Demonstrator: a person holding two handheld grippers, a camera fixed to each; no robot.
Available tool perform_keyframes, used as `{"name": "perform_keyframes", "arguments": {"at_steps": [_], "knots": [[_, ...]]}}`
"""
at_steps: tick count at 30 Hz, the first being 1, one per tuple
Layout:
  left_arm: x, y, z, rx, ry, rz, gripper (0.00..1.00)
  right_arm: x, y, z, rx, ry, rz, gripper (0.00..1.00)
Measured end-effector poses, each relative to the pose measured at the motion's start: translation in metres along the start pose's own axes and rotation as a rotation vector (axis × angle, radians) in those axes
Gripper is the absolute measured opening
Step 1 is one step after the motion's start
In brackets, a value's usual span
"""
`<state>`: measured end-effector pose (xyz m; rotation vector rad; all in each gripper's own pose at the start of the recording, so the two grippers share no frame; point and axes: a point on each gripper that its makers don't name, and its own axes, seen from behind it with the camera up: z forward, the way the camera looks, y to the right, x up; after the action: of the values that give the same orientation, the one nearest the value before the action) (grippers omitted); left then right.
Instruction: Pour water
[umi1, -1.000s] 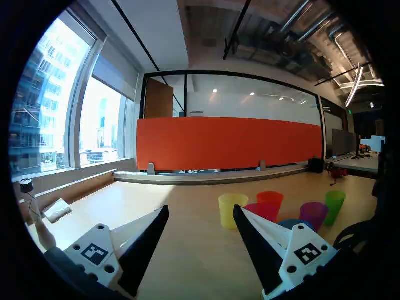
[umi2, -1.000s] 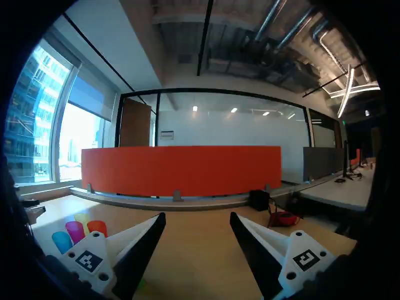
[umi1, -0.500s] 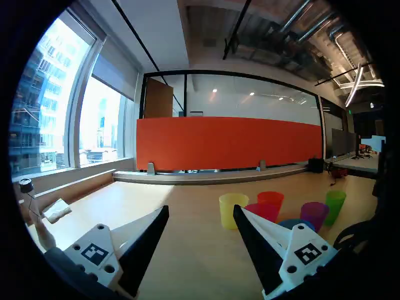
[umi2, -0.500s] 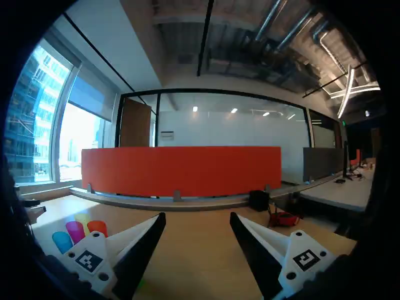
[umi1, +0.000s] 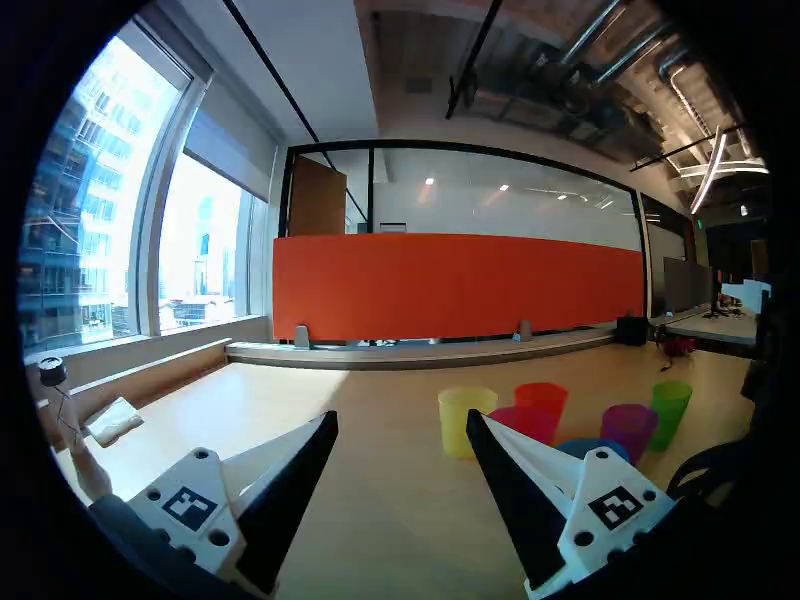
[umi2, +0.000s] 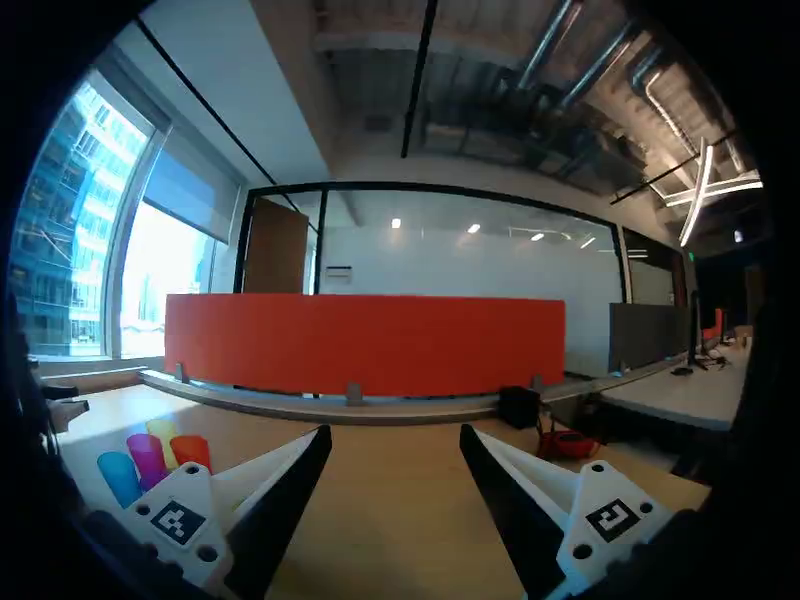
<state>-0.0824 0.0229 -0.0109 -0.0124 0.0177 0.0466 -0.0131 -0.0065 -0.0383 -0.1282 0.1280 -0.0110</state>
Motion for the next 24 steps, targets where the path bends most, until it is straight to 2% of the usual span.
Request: {"name": "perform_keyframes", "arguments": {"at_steps": [5, 12, 24], "knots": [[0.0, 0.0, 0.0, 0.0, 0.0, 0.0, 0.95, -0.007, -0.007, 0.007, 0.024, 0.011, -0.005, 0.99], [0.0, 0.0, 0.0, 0.0, 0.0, 0.0, 0.95, -0.023, -0.015, 0.017, 0.04, 0.009, 0.022, 0.99], [0.0, 0.0, 0.0, 0.0, 0.0, 0.0, 0.95, -0.052, -0.006, 0.027, 0.031, -0.029, 0.033, 0.99]]}}
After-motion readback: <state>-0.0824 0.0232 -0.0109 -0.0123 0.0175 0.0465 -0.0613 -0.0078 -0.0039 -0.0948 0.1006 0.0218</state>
